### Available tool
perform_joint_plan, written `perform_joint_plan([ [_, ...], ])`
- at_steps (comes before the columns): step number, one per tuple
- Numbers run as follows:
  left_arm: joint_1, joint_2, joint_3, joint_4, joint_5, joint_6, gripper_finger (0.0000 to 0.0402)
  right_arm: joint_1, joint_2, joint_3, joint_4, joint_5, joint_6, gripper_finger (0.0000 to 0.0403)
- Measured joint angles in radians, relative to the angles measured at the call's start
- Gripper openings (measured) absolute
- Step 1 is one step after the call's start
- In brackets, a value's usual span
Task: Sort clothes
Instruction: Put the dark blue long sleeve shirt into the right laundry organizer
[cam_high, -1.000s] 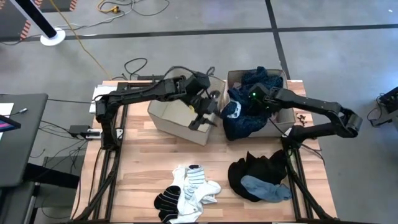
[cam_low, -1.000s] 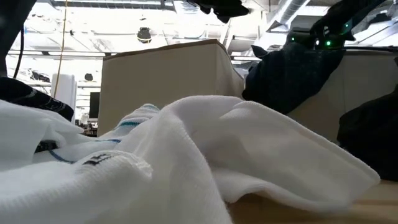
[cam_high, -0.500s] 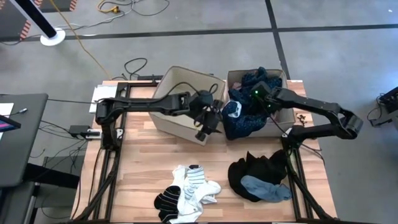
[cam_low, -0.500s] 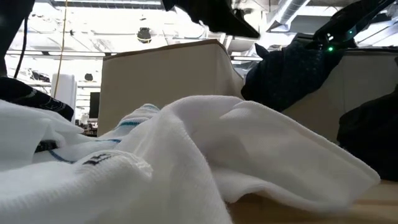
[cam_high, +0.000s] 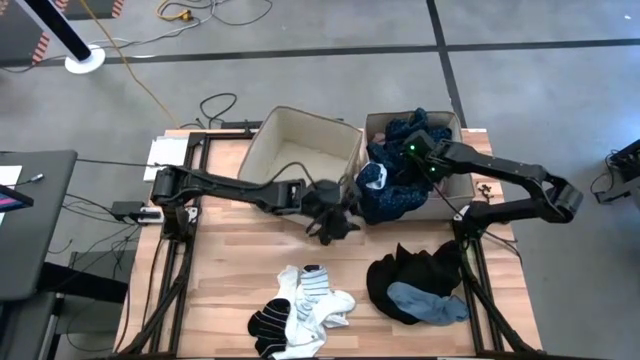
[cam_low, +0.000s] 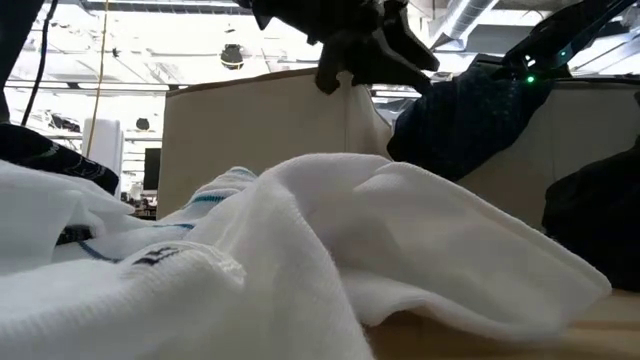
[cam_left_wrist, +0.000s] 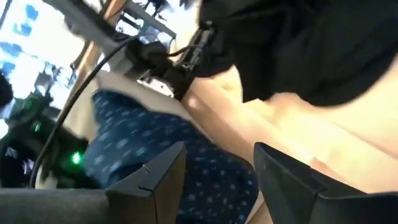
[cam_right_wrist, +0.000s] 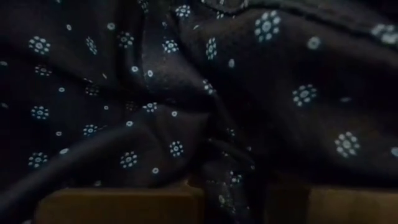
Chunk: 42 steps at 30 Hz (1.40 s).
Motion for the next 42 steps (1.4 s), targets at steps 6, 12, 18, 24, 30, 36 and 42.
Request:
perform_joint_plan([
  [6,-0.032,0.0,-0.051,0.144,-0.067,0.139,0.0186,0.0,0.0,0.0,0.005,-0.028,0.004,0.0143],
  [12,-0.029,0.0,-0.051,0.146,-0.091,0.237,0.0186,0.002,-0.006,0.0,0.012,-0.043,0.031,0.0216],
  [18,-0.01,0.0,-0.051,0.132,-0.106,0.222,0.0186,0.008,-0.033,0.043,-0.019,-0.131,0.058,0.0232],
  [24,0.004,0.0,-0.051,0.113,-0.105,0.159,0.0186,0.048,-0.059,0.165,-0.22,-0.188,0.067,0.0232],
  [30,0.006,0.0,-0.051,0.107,-0.093,0.145,0.0186,0.09,-0.08,0.294,-0.414,-0.189,0.067,0.0232],
  [36,0.006,0.0,-0.051,0.106,-0.086,0.131,0.0186,0.122,-0.096,0.399,-0.493,-0.192,0.065,0.0232],
  [42,0.006,0.0,-0.05,0.102,-0.085,0.111,0.0186,0.164,-0.142,0.459,-0.432,-0.201,0.035,0.0232],
])
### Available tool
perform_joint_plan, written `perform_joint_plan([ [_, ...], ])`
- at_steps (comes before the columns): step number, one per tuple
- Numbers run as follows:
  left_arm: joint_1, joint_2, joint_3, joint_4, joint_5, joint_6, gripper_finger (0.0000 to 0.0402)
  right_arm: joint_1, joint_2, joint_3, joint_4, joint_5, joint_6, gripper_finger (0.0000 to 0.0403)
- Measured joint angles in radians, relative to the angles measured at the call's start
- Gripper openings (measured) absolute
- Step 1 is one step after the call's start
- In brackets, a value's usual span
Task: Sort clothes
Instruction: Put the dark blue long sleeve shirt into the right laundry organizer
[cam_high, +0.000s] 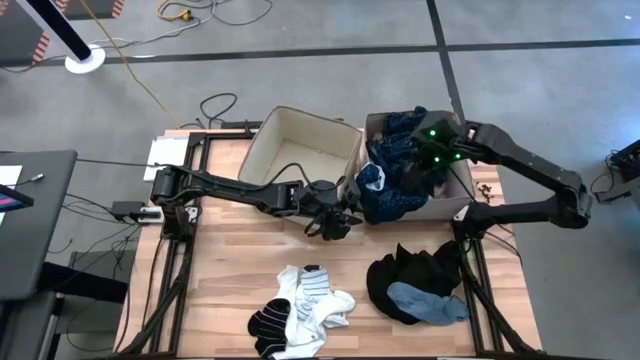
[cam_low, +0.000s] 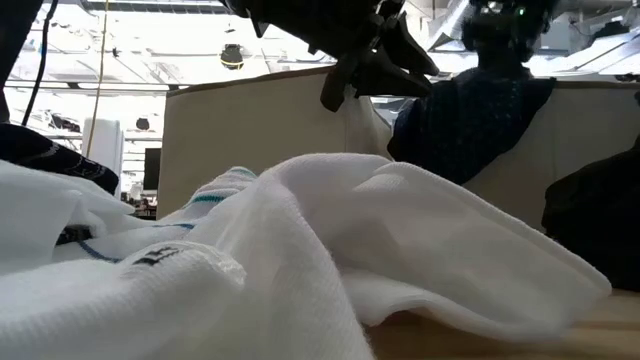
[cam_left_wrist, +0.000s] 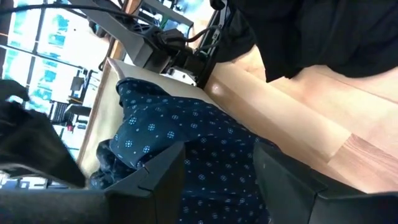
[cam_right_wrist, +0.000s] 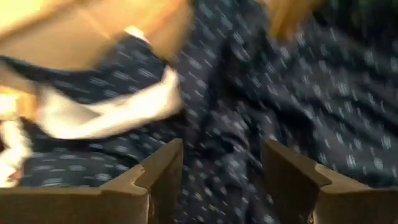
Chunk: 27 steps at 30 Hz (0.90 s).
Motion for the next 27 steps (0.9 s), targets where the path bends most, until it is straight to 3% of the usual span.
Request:
perform_joint_plan([
  [5,0.0,0.0,0.0,-0.003,0.0,-0.015,0.0186,0.093,-0.045,0.008,0.067,-0.067,-0.11,0.0232],
  [13,0.018,0.0,0.0,0.001,0.003,-0.091,0.0186,0.371,-0.045,-0.004,0.164,-0.057,-0.202,0.0232],
  [20,0.032,-0.001,0.001,0.004,0.003,-0.149,0.0186,0.571,0.051,-0.004,0.165,0.159,-0.272,0.0226],
  [27,0.032,-0.002,0.002,-0.017,0.002,-0.161,0.0186,0.631,0.12,-0.005,0.115,0.246,-0.281,0.0205],
])
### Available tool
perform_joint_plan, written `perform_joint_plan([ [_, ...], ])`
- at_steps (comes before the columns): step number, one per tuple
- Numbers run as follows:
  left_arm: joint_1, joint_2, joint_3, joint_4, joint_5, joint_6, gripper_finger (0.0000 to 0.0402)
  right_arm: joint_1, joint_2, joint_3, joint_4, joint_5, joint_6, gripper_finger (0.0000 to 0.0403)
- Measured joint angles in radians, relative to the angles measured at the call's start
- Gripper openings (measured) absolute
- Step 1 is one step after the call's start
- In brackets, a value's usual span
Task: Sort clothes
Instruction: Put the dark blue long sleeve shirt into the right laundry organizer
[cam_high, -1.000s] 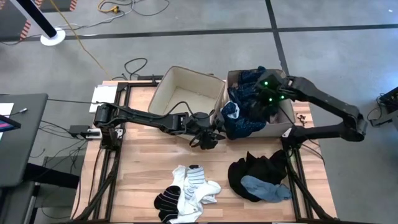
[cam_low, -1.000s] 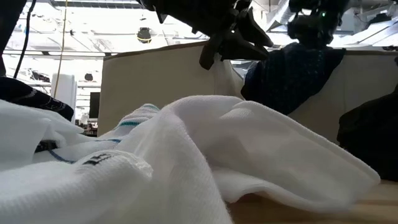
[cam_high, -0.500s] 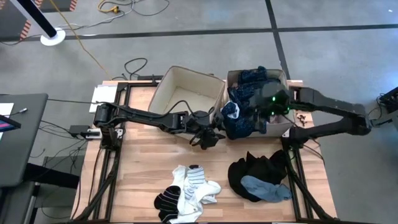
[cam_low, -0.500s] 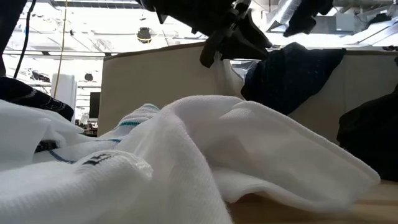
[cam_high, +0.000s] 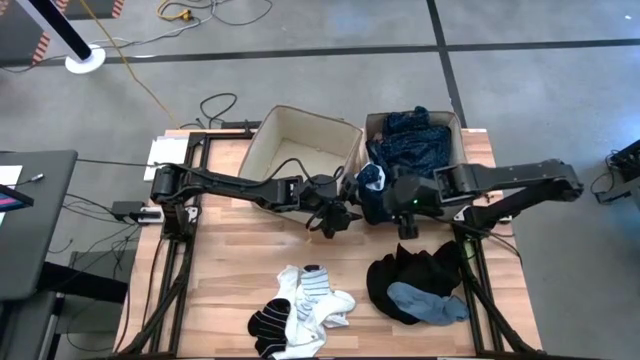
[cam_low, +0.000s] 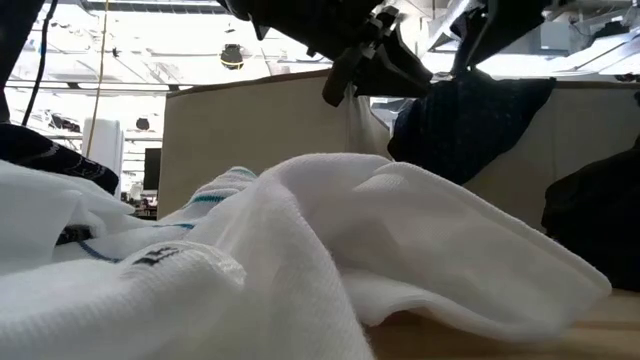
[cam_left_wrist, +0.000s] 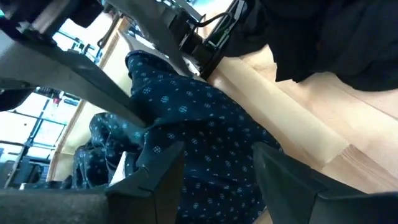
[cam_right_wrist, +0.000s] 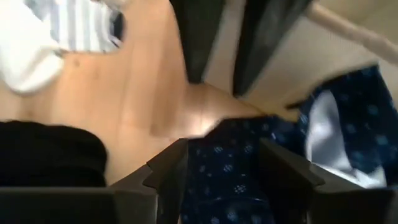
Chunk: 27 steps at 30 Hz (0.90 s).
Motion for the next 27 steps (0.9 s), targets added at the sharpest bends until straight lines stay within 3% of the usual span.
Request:
perform_joint_plan([
  [9,0.0,0.0,0.0,-0.004,-0.001,-0.015,0.0186,0.005,0.003,0.0,-0.07,0.122,0.021,0.0169],
  [19,0.001,0.0,0.0,-0.009,0.017,-0.038,0.0186,0.02,0.002,0.002,-0.079,0.143,-0.002,0.0013],
  [27,0.001,0.0,0.0,-0.01,0.018,-0.039,0.0185,0.06,0.0,0.053,-0.068,0.144,-0.001,0.0011],
])
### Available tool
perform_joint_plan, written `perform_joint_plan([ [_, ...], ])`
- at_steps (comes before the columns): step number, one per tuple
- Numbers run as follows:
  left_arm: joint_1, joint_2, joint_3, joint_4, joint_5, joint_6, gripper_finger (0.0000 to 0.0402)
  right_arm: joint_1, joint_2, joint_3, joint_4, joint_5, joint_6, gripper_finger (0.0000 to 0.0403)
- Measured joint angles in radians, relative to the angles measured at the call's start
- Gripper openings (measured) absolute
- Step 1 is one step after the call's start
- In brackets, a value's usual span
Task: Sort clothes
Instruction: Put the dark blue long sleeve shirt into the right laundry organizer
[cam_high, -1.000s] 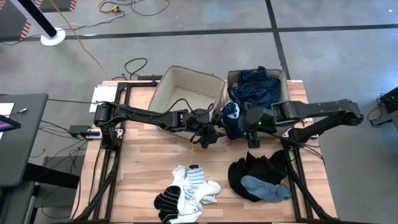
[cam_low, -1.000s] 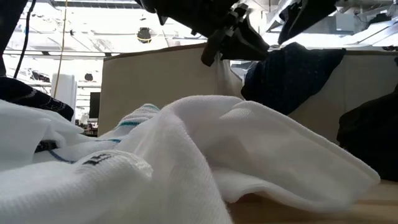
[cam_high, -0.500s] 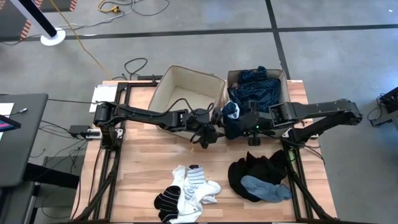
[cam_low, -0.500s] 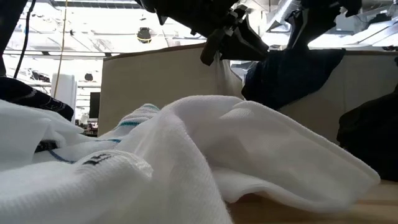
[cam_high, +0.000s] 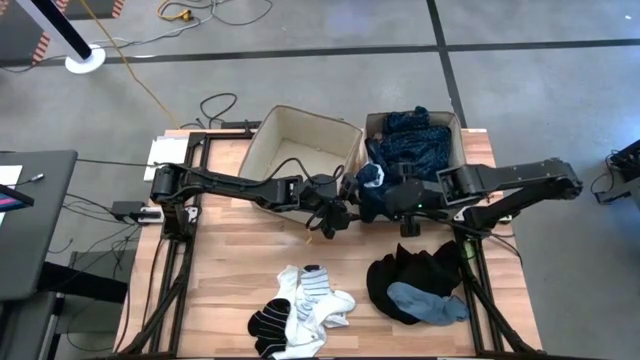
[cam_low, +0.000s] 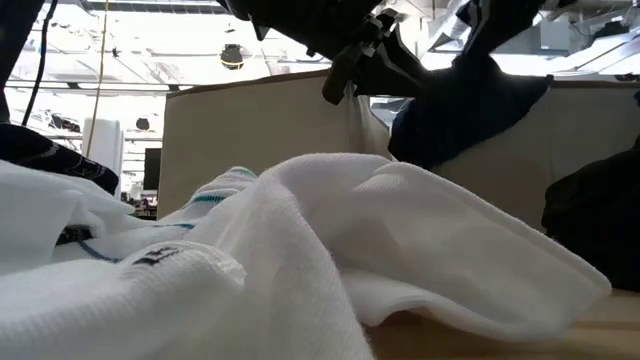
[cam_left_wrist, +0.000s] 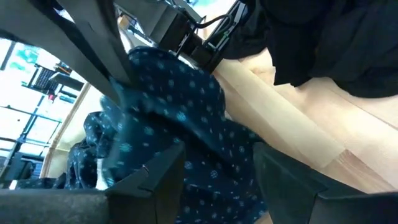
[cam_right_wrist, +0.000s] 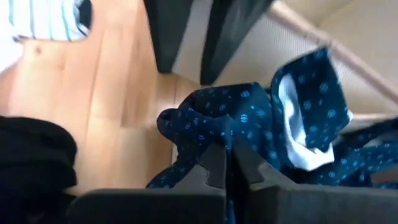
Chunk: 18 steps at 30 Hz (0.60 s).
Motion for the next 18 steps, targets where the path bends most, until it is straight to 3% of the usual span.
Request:
perform_joint_plan([
  [3,0.0,0.0,-0.001,0.0,0.0,-0.001,0.0185,0.013,0.0,0.04,-0.002,0.018,-0.01,0.0005],
  [7,0.0,0.0,-0.001,0.0,0.0,-0.001,0.0185,0.025,0.0,0.104,-0.046,0.119,-0.014,0.0002],
  [15,0.0,0.001,-0.001,0.0,0.0,-0.016,0.0185,-0.02,-0.001,0.187,-0.184,0.492,0.019,0.0001],
  [18,0.0,0.001,-0.001,0.0,0.0,-0.03,0.0185,-0.091,-0.001,0.191,-0.237,0.537,0.061,0.0001],
])
